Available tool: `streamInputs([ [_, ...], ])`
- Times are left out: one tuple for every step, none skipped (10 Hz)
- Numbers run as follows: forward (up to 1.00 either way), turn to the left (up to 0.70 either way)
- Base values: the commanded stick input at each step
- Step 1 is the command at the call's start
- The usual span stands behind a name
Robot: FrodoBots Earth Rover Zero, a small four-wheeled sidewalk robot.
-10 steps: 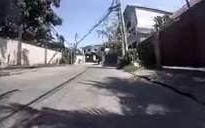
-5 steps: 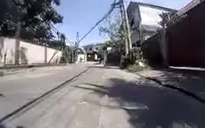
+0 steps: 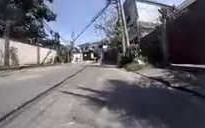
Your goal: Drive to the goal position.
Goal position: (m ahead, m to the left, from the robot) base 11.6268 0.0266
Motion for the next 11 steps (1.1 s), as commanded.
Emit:
streamInputs([
  [1.00, -0.29],
  [1.00, 0.00],
  [1.00, 0.00],
  [1.00, 0.00],
  [1.00, 0.00],
  [1.00, 0.00],
  [1.00, 0.00],
  [1.00, 0.00],
  [1.00, 0.00],
  [1.00, 0.00],
  [1.00, 0.00],
])
